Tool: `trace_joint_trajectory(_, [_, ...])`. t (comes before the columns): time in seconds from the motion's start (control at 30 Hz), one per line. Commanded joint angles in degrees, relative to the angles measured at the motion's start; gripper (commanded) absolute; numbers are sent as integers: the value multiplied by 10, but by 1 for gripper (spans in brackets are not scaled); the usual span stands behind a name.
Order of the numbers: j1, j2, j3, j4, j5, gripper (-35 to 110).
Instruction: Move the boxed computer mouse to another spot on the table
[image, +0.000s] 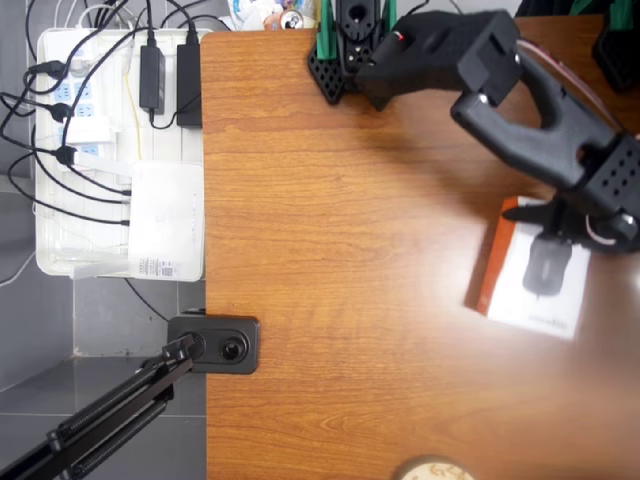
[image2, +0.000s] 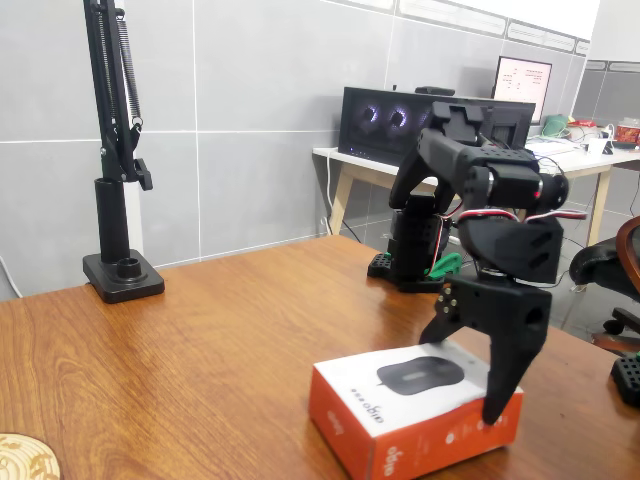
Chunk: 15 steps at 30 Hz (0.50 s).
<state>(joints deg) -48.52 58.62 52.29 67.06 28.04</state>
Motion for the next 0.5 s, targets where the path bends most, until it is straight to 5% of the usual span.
trace_joint_trajectory(0.0, [57,4,-141,0,29,0])
trace_joint_trajectory(0.2, [249,134,-141,-7,79,0])
trace_joint_trajectory(0.47, [512,483,422,-37,88,0])
